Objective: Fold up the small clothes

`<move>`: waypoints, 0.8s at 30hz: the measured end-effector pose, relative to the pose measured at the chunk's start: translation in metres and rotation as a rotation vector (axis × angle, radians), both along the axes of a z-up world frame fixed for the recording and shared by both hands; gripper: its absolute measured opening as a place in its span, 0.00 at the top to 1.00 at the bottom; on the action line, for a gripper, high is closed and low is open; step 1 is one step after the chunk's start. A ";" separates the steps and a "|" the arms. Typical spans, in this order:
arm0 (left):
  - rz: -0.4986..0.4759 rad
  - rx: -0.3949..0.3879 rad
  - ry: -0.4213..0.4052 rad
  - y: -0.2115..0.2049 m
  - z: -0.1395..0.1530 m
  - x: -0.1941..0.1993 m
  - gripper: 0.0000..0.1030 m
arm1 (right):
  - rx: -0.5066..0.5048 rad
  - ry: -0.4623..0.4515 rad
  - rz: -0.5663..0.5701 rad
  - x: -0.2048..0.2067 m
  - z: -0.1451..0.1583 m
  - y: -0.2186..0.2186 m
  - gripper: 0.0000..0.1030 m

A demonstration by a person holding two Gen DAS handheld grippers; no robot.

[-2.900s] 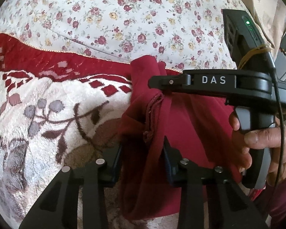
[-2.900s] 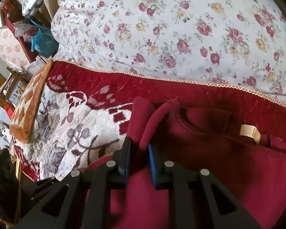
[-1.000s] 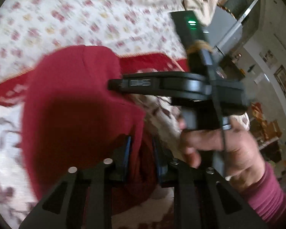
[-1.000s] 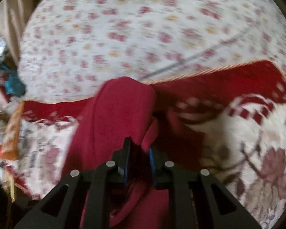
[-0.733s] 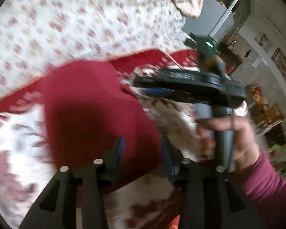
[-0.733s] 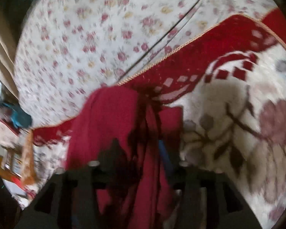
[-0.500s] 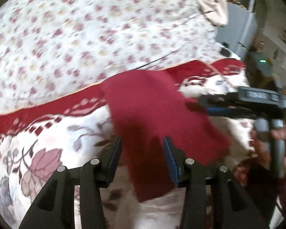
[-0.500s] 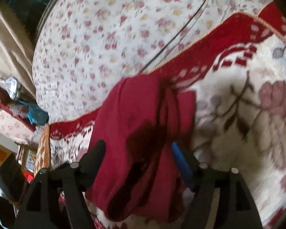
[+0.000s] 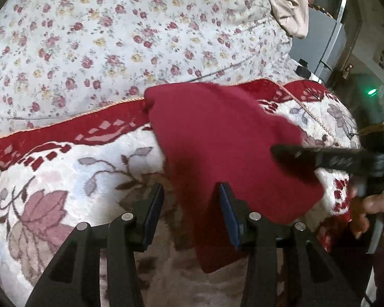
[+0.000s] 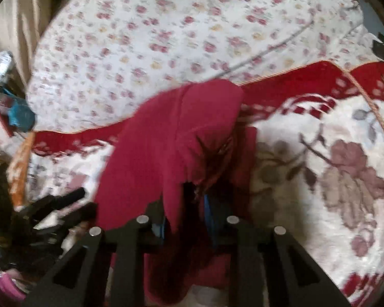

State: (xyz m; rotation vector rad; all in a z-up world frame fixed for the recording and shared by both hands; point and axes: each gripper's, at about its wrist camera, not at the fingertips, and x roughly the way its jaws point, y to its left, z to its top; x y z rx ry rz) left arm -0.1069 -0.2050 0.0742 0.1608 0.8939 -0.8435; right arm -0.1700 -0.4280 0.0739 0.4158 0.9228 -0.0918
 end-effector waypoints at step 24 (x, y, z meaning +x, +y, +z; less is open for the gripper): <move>-0.005 0.014 -0.003 -0.015 -0.014 0.003 0.75 | -0.192 0.016 -0.075 0.087 -0.032 -0.013 0.49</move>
